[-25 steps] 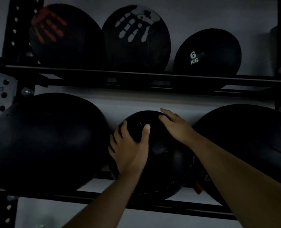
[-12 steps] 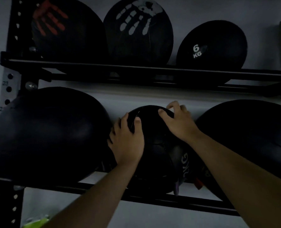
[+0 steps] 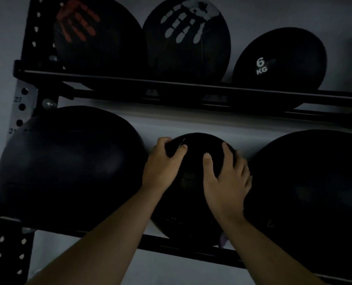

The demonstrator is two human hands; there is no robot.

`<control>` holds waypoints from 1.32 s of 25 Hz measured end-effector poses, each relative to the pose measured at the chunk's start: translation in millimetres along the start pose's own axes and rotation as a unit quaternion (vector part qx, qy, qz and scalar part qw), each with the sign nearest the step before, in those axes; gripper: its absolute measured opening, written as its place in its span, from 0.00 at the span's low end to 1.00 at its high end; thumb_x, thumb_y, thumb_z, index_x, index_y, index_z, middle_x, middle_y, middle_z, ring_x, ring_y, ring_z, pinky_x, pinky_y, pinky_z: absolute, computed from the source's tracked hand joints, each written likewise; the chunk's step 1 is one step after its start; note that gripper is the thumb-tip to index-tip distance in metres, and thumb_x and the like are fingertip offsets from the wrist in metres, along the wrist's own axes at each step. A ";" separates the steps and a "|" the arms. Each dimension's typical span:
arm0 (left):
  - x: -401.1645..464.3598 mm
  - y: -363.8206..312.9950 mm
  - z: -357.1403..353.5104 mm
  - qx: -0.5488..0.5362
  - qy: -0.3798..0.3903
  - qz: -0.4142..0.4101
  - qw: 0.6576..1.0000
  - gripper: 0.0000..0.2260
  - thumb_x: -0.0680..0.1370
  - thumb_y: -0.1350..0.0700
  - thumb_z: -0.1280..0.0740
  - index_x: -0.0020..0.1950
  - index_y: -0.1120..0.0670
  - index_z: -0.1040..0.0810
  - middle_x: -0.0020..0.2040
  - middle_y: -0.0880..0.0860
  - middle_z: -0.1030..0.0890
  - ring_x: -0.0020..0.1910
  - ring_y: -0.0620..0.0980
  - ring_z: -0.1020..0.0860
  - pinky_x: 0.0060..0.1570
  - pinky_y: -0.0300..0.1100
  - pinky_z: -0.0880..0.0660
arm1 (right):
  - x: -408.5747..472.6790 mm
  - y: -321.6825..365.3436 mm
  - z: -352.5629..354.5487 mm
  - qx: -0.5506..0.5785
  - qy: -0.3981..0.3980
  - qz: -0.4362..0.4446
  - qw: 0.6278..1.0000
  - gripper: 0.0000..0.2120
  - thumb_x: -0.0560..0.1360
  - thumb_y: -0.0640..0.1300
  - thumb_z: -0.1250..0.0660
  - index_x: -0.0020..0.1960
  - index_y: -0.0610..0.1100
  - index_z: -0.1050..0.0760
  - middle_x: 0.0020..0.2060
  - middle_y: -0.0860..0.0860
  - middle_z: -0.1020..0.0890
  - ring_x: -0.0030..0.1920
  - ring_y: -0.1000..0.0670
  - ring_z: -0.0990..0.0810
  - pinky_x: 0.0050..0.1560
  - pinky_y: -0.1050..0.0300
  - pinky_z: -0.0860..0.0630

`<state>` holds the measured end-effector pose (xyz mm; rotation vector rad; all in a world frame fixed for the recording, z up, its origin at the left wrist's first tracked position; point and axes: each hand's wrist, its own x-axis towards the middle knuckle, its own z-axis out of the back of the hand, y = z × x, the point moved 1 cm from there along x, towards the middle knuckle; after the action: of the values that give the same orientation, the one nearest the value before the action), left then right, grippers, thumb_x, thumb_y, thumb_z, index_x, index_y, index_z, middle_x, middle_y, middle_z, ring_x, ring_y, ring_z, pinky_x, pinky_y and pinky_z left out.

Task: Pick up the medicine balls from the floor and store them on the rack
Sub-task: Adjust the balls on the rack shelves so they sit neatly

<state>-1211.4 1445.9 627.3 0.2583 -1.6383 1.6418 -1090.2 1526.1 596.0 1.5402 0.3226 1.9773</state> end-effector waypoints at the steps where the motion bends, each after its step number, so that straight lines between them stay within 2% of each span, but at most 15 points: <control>1: 4.8 -1.9 3.3 0.002 0.020 0.010 1.000 0.24 0.77 0.34 0.38 0.71 0.41 0.30 0.68 0.48 0.23 0.66 0.52 0.24 0.67 0.54 0.26 | 7.1 1.2 -1.7 0.008 0.009 -0.002 1.000 0.31 0.81 0.67 0.49 0.81 0.57 0.44 0.81 0.47 0.42 0.81 0.42 0.47 0.79 0.37 0.53; 3: 4.1 -10.6 0.7 0.054 0.023 0.036 0.998 0.26 0.78 0.32 0.41 0.72 0.42 0.31 0.71 0.50 0.27 0.71 0.56 0.28 0.71 0.57 0.32 | 37.4 -5.1 2.7 0.011 0.053 0.015 0.998 0.29 0.81 0.66 0.49 0.79 0.59 0.41 0.80 0.47 0.39 0.80 0.42 0.44 0.79 0.37 0.50; 5: -13.1 -18.9 -8.4 0.131 -0.010 0.059 0.990 0.28 0.79 0.31 0.44 0.73 0.46 0.33 0.74 0.52 0.31 0.73 0.60 0.34 0.72 0.58 0.38 | 72.0 -20.6 14.8 0.028 0.145 0.077 0.986 0.27 0.81 0.67 0.48 0.78 0.61 0.39 0.78 0.48 0.35 0.78 0.42 0.39 0.78 0.41 0.44; 7: -28.4 -26.7 -12.6 0.188 -0.036 0.066 0.979 0.30 0.79 0.30 0.44 0.73 0.48 0.34 0.74 0.53 0.33 0.73 0.61 0.35 0.71 0.59 0.40 | 98.4 -32.9 23.5 -0.014 0.231 0.116 0.966 0.29 0.80 0.69 0.51 0.79 0.62 0.40 0.78 0.48 0.34 0.78 0.42 0.39 0.78 0.44 0.42; 8: -28.2 -30.3 -9.2 0.196 -0.045 0.062 0.977 0.31 0.77 0.29 0.43 0.72 0.49 0.33 0.73 0.54 0.32 0.73 0.61 0.35 0.70 0.58 0.39 | 104.7 -33.2 23.8 -0.042 0.239 0.113 0.964 0.29 0.81 0.68 0.51 0.80 0.61 0.41 0.78 0.46 0.35 0.78 0.40 0.39 0.78 0.43 0.41; 10: -11.9 -30.7 1.5 0.177 -0.034 0.039 0.983 0.32 0.73 0.27 0.37 0.67 0.47 0.31 0.70 0.53 0.32 0.72 0.59 0.34 0.69 0.56 0.37 | 100.8 -24.8 22.1 -0.034 0.188 0.085 0.978 0.27 0.83 0.63 0.51 0.80 0.58 0.40 0.77 0.42 0.34 0.77 0.37 0.37 0.77 0.41 0.39; 13: 14.0 -18.0 7.9 0.083 0.080 0.003 0.993 0.37 0.70 0.26 0.33 0.74 0.41 0.32 0.74 0.49 0.33 0.74 0.53 0.32 0.73 0.54 0.33 | 55.0 -19.6 17.3 0.030 0.115 0.066 0.991 0.26 0.83 0.62 0.50 0.80 0.60 0.42 0.79 0.44 0.38 0.79 0.39 0.41 0.77 0.36 0.42; 16: 22.7 -6.1 0.4 0.048 0.082 -0.006 0.996 0.40 0.65 0.21 0.34 0.72 0.37 0.29 0.70 0.46 0.26 0.68 0.50 0.24 0.68 0.52 0.26 | 33.7 -24.5 18.2 -0.010 0.104 0.086 0.991 0.28 0.81 0.66 0.51 0.80 0.64 0.46 0.82 0.49 0.43 0.81 0.41 0.47 0.77 0.31 0.46; 18: 29.8 -9.4 1.7 0.038 0.086 0.007 0.996 0.37 0.68 0.23 0.33 0.72 0.40 0.28 0.68 0.46 0.24 0.64 0.50 0.22 0.59 0.45 0.24 | 54.6 -21.1 14.7 -0.017 0.122 0.085 0.989 0.27 0.81 0.66 0.52 0.79 0.64 0.45 0.82 0.49 0.42 0.81 0.40 0.46 0.76 0.30 0.45; 20: 38.4 -18.2 3.4 0.040 0.093 0.057 0.993 0.37 0.70 0.26 0.34 0.73 0.45 0.28 0.67 0.49 0.22 0.60 0.51 0.20 0.52 0.44 0.24 | 84.7 -13.8 13.3 -0.014 0.178 0.088 0.980 0.28 0.79 0.69 0.53 0.78 0.65 0.42 0.80 0.50 0.39 0.79 0.40 0.42 0.75 0.31 0.42; 23: 36.9 -23.8 -0.8 0.104 0.067 0.127 0.984 0.46 0.69 0.20 0.44 0.78 0.49 0.32 0.73 0.55 0.25 0.68 0.59 0.23 0.66 0.54 0.26 | 117.2 -7.5 13.9 -0.001 0.274 0.075 0.959 0.27 0.79 0.70 0.52 0.76 0.67 0.38 0.78 0.50 0.35 0.78 0.39 0.38 0.76 0.37 0.41; 25: 19.3 -10.6 -6.5 0.122 0.032 0.068 0.990 0.46 0.69 0.19 0.48 0.80 0.43 0.37 0.79 0.54 0.32 0.76 0.59 0.31 0.74 0.61 0.34 | 121.8 -8.1 10.3 -0.009 0.278 0.070 0.958 0.26 0.80 0.69 0.52 0.76 0.67 0.38 0.78 0.50 0.35 0.77 0.39 0.38 0.76 0.36 0.41; 28: -12.0 12.9 -6.9 0.070 0.008 -0.085 0.994 0.34 0.72 0.24 0.41 0.76 0.32 0.37 0.80 0.45 0.36 0.80 0.51 0.38 0.78 0.60 0.39 | 105.9 -10.2 11.3 0.027 0.202 0.071 0.976 0.26 0.81 0.67 0.50 0.75 0.59 0.34 0.73 0.47 0.29 0.73 0.39 0.32 0.73 0.37 0.35; 30: -9.9 15.3 -4.5 0.055 0.016 -0.085 0.995 0.31 0.72 0.26 0.38 0.74 0.30 0.35 0.77 0.42 0.33 0.78 0.49 0.35 0.76 0.58 0.36 | 88.3 -17.8 16.4 0.070 0.138 0.079 0.985 0.23 0.82 0.64 0.48 0.72 0.55 0.32 0.70 0.47 0.26 0.70 0.42 0.29 0.71 0.42 0.32; 33: 2.8 11.9 1.0 0.084 0.039 -0.064 0.994 0.30 0.72 0.26 0.38 0.74 0.30 0.36 0.77 0.43 0.34 0.77 0.51 0.35 0.76 0.58 0.35 | 48.9 -33.1 19.7 0.028 0.102 0.138 0.985 0.27 0.83 0.63 0.48 0.79 0.55 0.38 0.78 0.48 0.34 0.78 0.45 0.38 0.78 0.44 0.41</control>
<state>-1221.3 1447.8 620.2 0.3719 -1.3983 1.6721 -1068.4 1577.8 623.0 1.4842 0.2604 2.3699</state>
